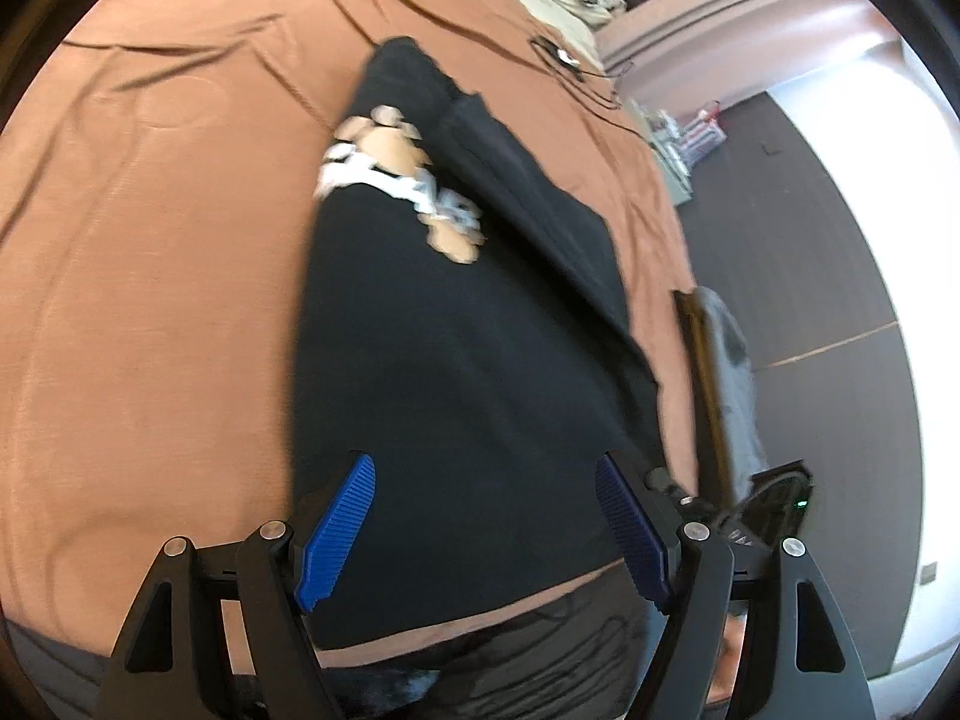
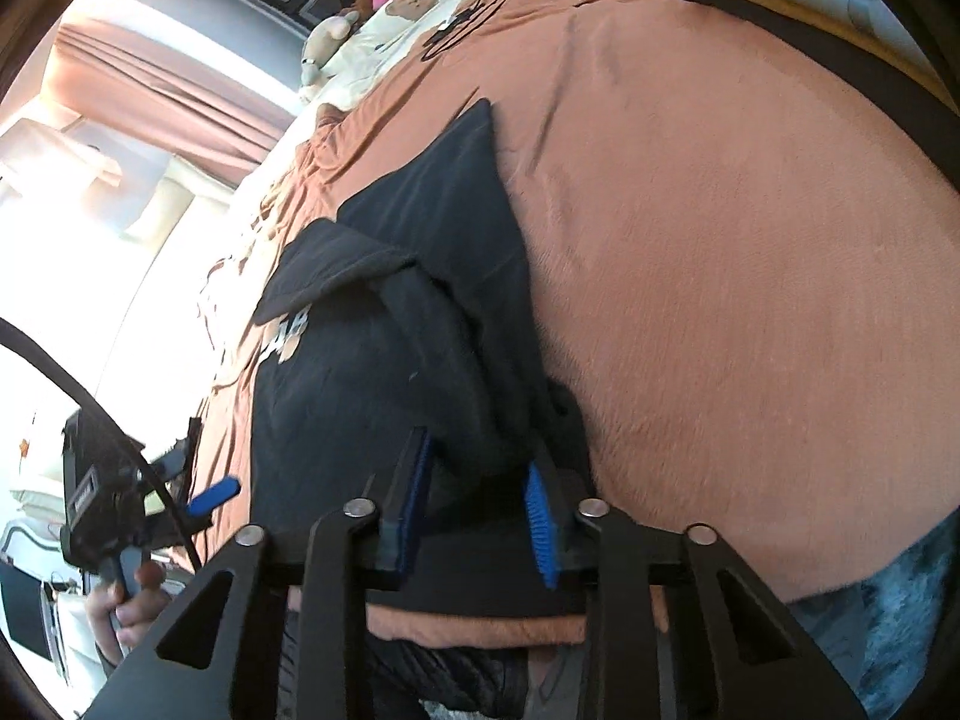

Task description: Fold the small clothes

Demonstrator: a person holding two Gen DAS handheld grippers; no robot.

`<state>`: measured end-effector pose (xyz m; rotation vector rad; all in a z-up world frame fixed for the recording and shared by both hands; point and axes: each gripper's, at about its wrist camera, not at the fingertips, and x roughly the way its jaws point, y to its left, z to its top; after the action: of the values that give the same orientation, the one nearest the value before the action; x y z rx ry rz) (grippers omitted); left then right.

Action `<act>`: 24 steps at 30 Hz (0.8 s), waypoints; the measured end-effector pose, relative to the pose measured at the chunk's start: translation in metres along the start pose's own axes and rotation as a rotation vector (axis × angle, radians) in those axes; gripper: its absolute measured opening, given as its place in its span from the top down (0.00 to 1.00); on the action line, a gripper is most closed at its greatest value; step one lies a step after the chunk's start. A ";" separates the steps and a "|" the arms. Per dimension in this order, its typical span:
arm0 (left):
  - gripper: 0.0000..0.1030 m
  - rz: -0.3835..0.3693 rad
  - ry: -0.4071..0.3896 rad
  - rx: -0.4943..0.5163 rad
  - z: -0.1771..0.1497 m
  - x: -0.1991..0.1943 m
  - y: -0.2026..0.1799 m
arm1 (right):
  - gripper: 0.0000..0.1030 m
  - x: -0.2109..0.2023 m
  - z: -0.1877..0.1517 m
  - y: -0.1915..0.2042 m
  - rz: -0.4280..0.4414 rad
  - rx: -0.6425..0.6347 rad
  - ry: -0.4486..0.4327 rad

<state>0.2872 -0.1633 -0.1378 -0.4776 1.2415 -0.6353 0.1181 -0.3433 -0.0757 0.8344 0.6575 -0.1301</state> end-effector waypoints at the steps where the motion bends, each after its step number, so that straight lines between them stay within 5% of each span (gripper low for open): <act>1: 0.28 0.020 -0.004 -0.001 -0.001 0.000 0.002 | 0.86 0.000 0.001 0.000 -0.002 0.001 -0.010; 4: 0.40 0.070 0.008 -0.030 -0.007 -0.002 0.019 | 0.96 -0.005 -0.001 0.003 -0.019 -0.005 -0.044; 11: 0.55 0.093 0.074 -0.059 -0.026 0.008 0.042 | 0.97 -0.022 -0.023 0.014 -0.014 -0.026 -0.093; 20: 0.86 0.105 0.064 -0.053 -0.033 0.003 0.046 | 0.97 -0.032 -0.040 0.019 -0.019 -0.042 -0.097; 24: 0.92 0.097 0.049 -0.042 -0.033 -0.005 0.044 | 0.97 -0.039 -0.046 0.021 -0.021 -0.041 -0.094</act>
<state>0.2621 -0.1273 -0.1718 -0.4356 1.3182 -0.5421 0.0726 -0.3016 -0.0617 0.7772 0.5784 -0.1729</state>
